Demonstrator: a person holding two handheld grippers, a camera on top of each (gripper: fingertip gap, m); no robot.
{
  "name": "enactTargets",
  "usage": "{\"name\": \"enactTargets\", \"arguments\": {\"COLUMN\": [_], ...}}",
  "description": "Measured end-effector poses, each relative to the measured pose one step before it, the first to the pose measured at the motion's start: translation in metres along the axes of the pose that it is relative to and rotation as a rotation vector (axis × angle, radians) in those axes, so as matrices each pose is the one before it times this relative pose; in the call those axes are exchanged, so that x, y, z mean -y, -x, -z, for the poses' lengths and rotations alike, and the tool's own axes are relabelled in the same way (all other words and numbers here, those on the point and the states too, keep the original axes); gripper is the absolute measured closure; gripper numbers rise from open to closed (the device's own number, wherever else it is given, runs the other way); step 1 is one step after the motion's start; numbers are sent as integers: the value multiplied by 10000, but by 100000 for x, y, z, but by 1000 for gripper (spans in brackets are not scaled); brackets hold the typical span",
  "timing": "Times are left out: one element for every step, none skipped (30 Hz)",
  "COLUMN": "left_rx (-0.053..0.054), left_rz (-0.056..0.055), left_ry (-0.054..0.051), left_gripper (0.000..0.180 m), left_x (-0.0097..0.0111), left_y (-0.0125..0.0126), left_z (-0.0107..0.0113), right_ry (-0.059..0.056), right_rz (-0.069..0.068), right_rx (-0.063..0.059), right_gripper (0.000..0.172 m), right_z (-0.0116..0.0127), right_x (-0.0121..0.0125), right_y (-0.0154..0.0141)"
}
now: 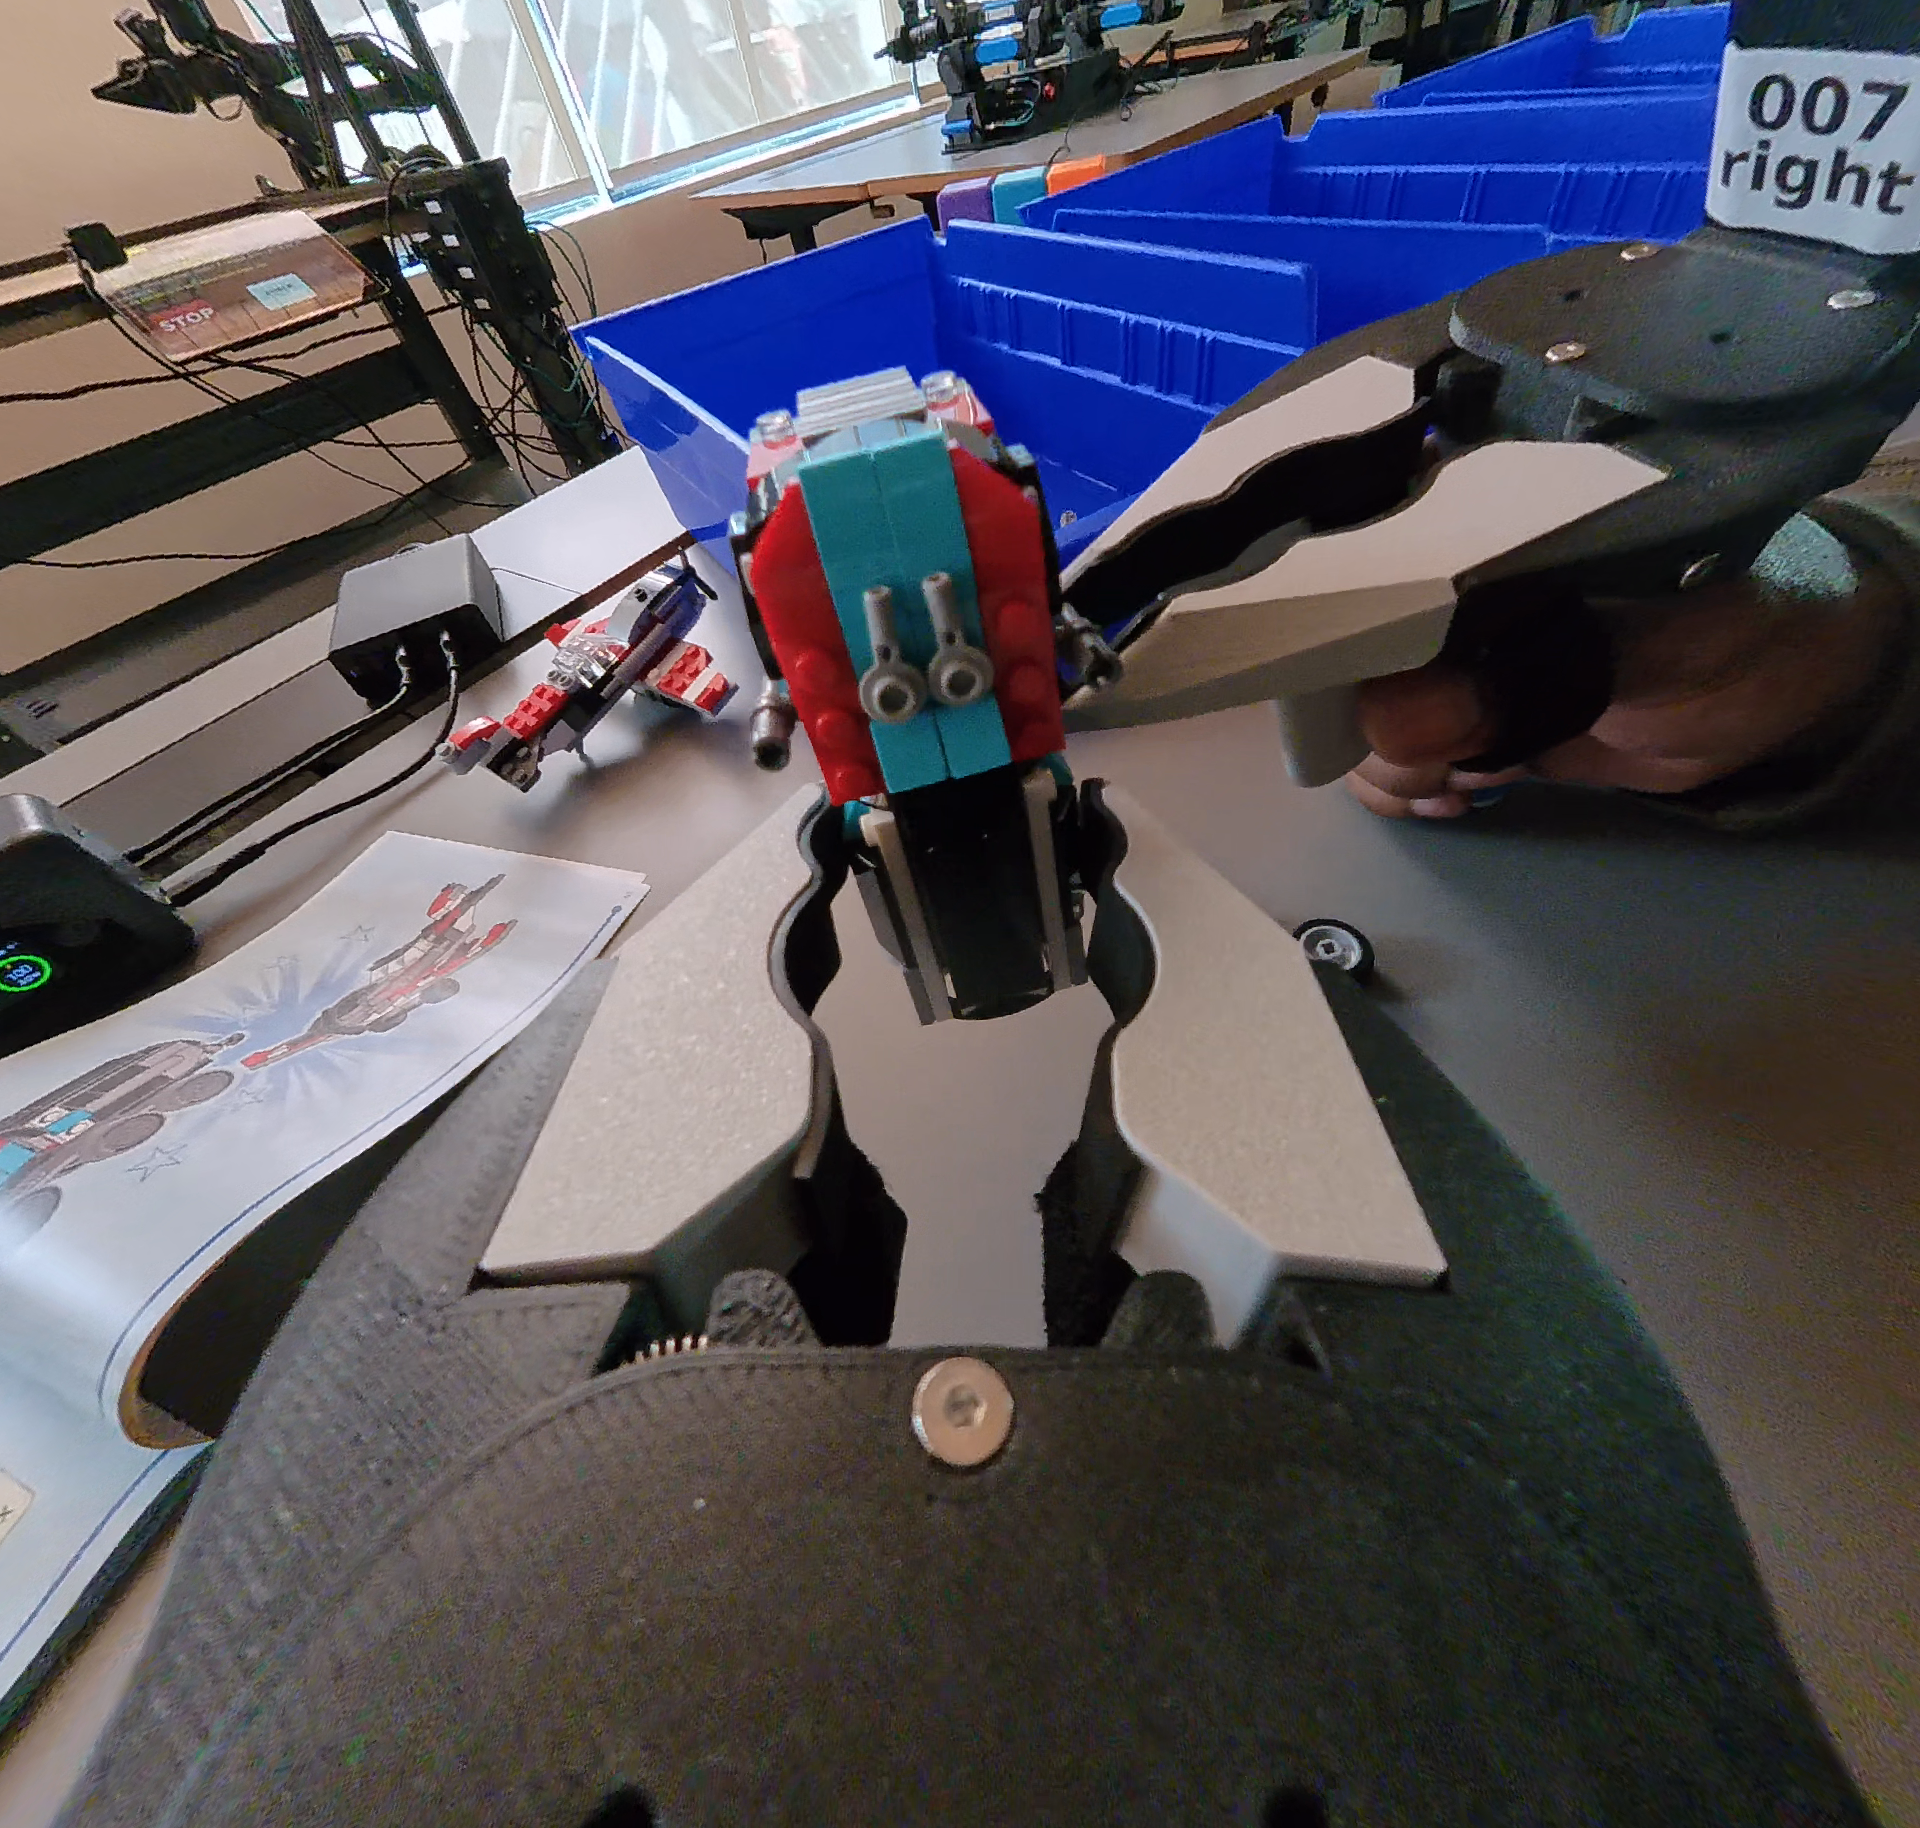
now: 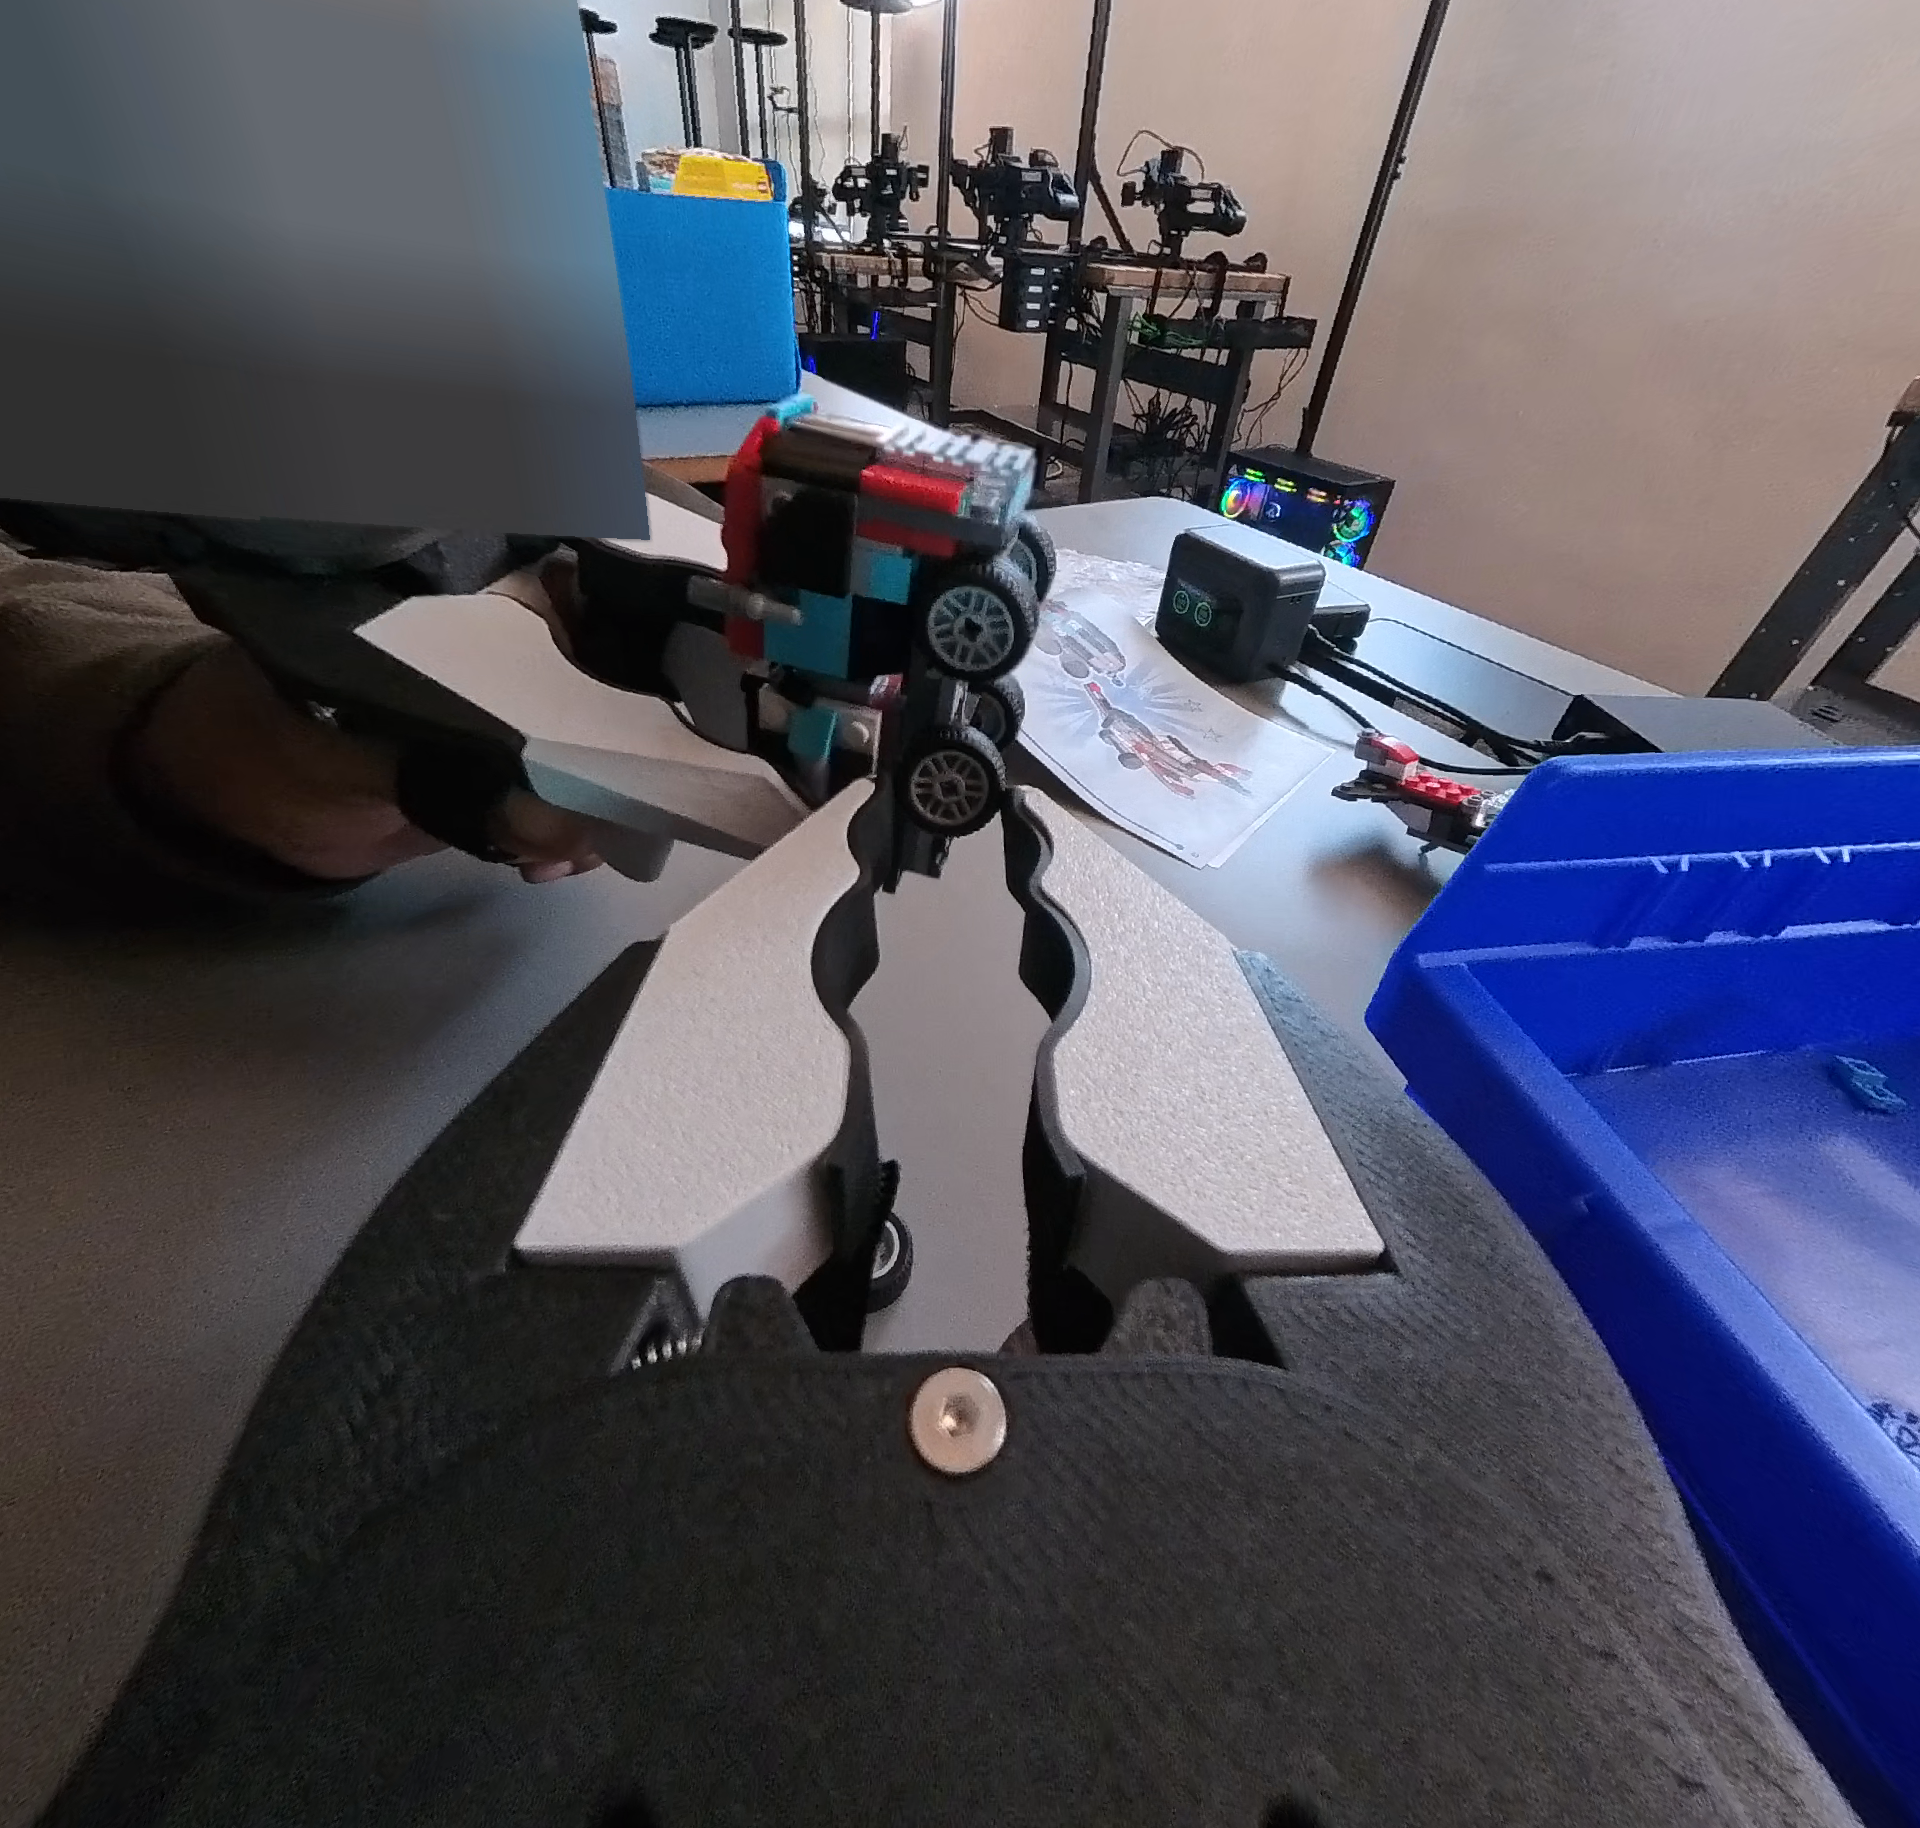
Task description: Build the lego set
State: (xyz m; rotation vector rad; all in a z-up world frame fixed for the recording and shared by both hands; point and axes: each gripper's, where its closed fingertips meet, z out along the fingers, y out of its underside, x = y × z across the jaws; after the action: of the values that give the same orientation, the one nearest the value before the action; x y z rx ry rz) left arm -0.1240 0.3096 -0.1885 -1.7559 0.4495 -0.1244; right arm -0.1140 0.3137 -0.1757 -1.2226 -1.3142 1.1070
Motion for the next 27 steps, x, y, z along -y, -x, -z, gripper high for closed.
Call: {"name": "enactTargets", "arguments": {"left_rx": [-6, 10, 26, 26, -12, -21, -50, -42, -21, -16, -7, -15, -16, -20, 3, -14, -23, -19, -25, -26, -4, -9, -10, -4, 14, 19, 7], "left_rz": [42, 48, 31, 18, 20, 25, 28, 35, 8, -5, -6, 8, 14, 9, -1, 1, 22, 11, -4, -11, -11, -17, -23, -30, -60, -64, -50], "left_ry": [-46, -57, -55, -54, -56, -61, -65, -50, -8, 9, 10, -1, -7, -18, -20, -18, -29, -13, -13, -14, -28, -25, -38, -20, 3, 10, -1], "left_gripper": [135, 135, 135, 135, 135, 135, 135, 135, 135, 135, 135, 135, 135, 135, 135, 135, 135, 135, 135, 135, 135, 135, 135, 135, 135, 135, 135], "left_x": [77, 95, 105, 105, 105, 105, 106, 79, 21, -19, -26, -7, 19, 30, 41, 29, 40, 24, 16, 18, 46, 59, 77, 57, 13, -5, 12], "left_y": [27, 72, 84, 81, 11, -29, -78, -81, -33, -38, -32, -38, -31, -31, 5, -8, -16, -18, -37, -45, -22, -26, -26, -27, -4, 5, 16], "left_z": [40, 53, 60, 66, 46, 44, 26, 22, -3, -2, -16, -6, -3, 11, 21, 14, 14, 9, 0, 5, 15, 30, 30, 26, 10, 13, 22], "right_ry": [-3, 0, -10, -28, -24, -1, 6, 6, -18, -56, -94, -106, -77, -33, -3, -6, 2, 6, -11, -5, -17, -37, -35, -26, -9, -10, -20], "right_rz": [-1, 0, 8, 20, 31, 39, 36, 23, 18, 13, -10, -48, -66, -46, -11, 18, 32, 36, 40, 37, 32, 25, 5, -5, 1, 17, 27], "right_rx": [-14, -26, -23, -16, -15, -18, -9, 13, 8, -7, 12, 43, 55, 50, 28, 23, 29, 23, 32, 25, 14, 25, 34, 30, 15, -1, -5], "right_gripper": [150, 150, 150, 150, 150, 150, 150, 149, 150, 149, 149, 149, 149, 150, 149, 149, 149, 149, 149, 149, 149, 150, 150, 150, 150, 150, 150], "right_z": [8, 0, 13, 20, 13, 0, -6, -15, -3, 32, 45, 47, 26, -3, -11, -4, -20, -27, -9, -15, -12, 14, 6, 3, -6, -8, -6], "right_x": [4, -1, 11, 36, 33, 5, -14, -4, 27, 83, 132, 154, 107, 40, 13, 11, -8, -1, 20, 2, 26, 51, 46, 33, 12, 17, 32], "right_y": [-19, -56, -48, -37, -23, -12, 3, 32, 18, -10, 13, 31, 43, 33, 26, 49, 68, 67, 76, 70, 26, 29, 35, 27, 21, 16, 25]}}
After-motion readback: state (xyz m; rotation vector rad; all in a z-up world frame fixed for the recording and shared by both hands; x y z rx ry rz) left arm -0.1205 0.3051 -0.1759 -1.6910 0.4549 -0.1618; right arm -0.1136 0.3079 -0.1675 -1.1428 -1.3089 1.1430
